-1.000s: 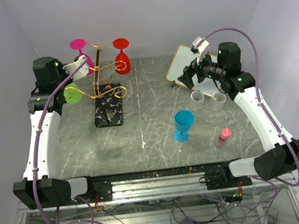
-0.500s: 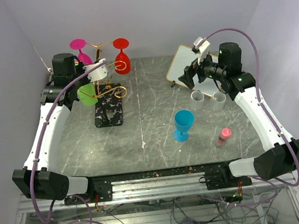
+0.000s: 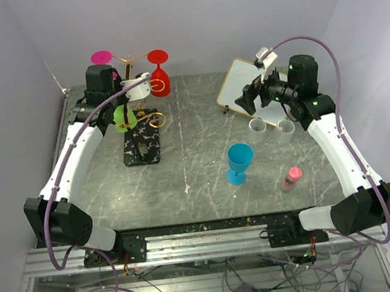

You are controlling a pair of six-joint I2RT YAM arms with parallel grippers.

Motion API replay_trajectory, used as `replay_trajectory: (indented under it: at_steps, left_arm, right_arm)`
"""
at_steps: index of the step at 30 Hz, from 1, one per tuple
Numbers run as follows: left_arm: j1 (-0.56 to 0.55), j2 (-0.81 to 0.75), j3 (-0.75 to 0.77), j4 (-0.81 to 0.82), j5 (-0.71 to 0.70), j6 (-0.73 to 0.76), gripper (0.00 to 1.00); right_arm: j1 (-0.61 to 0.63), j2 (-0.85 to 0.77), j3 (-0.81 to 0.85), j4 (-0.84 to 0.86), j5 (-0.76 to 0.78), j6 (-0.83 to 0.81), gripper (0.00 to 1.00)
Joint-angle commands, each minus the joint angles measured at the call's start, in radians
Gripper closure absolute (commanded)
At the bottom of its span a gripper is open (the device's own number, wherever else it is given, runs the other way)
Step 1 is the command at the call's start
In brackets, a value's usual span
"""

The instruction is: Place the wine glass upside down on the wine glass rack

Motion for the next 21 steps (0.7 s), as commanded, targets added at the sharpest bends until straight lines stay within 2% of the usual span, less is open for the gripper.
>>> replay_trajectory:
  at_steps: [1,21]
  left_arm:
    - [-0.008,0.019,0.043,0.111,-0.06,-0.041,0.93]
    - [-0.007,0.092,0.064,0.244,-0.263,-0.112,0.92]
  right_arm:
    - [-0.014,-0.026,-0.017,0.03,-0.017,0.011,0.03]
    - [-0.031,-0.031,-0.029,0.038,-0.04,0.021,0.02]
